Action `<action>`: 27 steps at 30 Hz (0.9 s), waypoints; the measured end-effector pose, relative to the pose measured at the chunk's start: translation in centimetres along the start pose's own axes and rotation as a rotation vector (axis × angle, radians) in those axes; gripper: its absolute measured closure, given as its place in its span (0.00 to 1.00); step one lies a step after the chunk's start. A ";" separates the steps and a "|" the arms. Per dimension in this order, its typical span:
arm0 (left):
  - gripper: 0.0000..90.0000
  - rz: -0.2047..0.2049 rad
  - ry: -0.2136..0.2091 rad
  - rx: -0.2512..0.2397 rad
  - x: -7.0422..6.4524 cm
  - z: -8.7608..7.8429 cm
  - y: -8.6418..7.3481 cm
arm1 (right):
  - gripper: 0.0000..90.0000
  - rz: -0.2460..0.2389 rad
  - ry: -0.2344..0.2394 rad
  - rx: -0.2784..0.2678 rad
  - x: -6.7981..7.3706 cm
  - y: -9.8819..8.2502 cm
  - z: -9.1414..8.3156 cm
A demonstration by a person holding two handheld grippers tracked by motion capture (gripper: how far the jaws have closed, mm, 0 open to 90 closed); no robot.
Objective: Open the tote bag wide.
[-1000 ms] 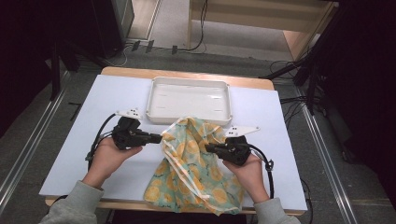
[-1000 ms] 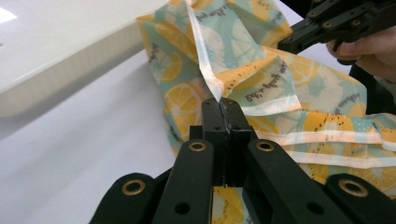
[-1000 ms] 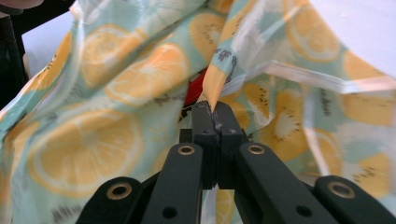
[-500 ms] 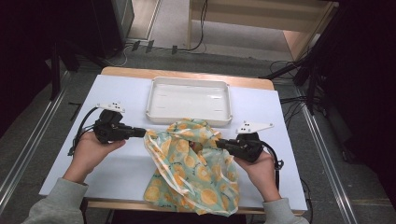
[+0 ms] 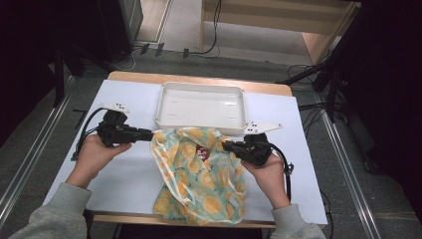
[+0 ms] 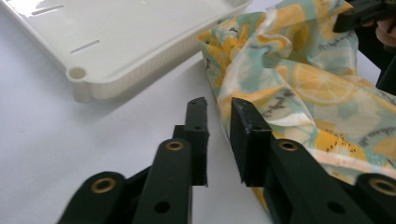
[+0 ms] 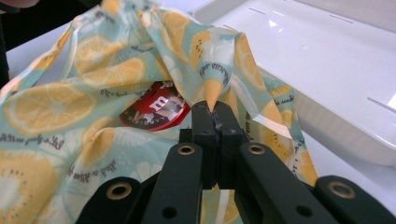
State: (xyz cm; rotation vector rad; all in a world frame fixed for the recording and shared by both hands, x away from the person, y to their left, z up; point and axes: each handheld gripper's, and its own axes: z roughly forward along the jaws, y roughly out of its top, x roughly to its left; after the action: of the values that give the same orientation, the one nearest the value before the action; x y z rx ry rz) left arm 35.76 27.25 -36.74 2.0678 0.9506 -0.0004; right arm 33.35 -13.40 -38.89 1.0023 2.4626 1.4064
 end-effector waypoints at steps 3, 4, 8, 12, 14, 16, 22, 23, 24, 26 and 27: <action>0.71 -0.006 -0.018 -0.018 -0.6 -0.7 -0.3 | 1.00 0.003 -0.003 0.004 0.0 0.0 0.0; 0.67 -0.001 -0.019 -0.035 -0.9 -1.0 -0.5 | 1.00 0.001 -0.004 0.003 0.1 0.0 0.0; 0.53 0.005 -0.079 -0.053 -2.5 -1.3 -1.0 | 1.00 -0.009 0.000 0.002 0.2 0.0 -0.1; 0.45 0.010 -0.106 -0.036 -4.0 -0.2 -1.8 | 1.00 -0.014 -0.001 0.008 0.3 -0.2 0.0; 0.40 0.012 -0.091 -0.024 -4.3 0.4 -2.4 | 1.00 -0.015 -0.002 0.008 0.4 -0.2 0.0; 0.39 -0.003 -0.084 -0.016 -4.4 0.8 -3.0 | 1.00 -0.022 -0.004 0.005 0.5 -0.2 0.0; 0.28 -0.010 -0.055 -0.009 -4.5 1.5 -4.4 | 1.00 -0.025 -0.005 0.001 0.6 -0.3 -0.1; 0.24 -0.019 -0.050 -0.007 -4.5 1.7 -4.6 | 1.00 -0.025 -0.005 0.000 0.6 -0.3 0.0; 0.22 -0.032 -0.056 -0.003 -4.5 1.9 -4.8 | 1.00 -0.024 -0.003 0.001 0.6 -0.3 0.0; 0.18 -0.048 -0.057 -0.001 -4.4 2.3 -5.1 | 1.00 -0.032 -0.005 0.001 0.7 -0.3 0.1; 0.17 -0.053 -0.050 0.007 -4.4 2.5 -5.3 | 1.00 -0.033 -0.005 0.002 0.7 -0.3 0.1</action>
State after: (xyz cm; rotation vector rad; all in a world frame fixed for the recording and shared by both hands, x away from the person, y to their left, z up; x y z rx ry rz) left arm 30.13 24.64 -40.62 2.0387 0.9756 -0.0827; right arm 32.72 -12.99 -39.10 0.9595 2.4664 1.3902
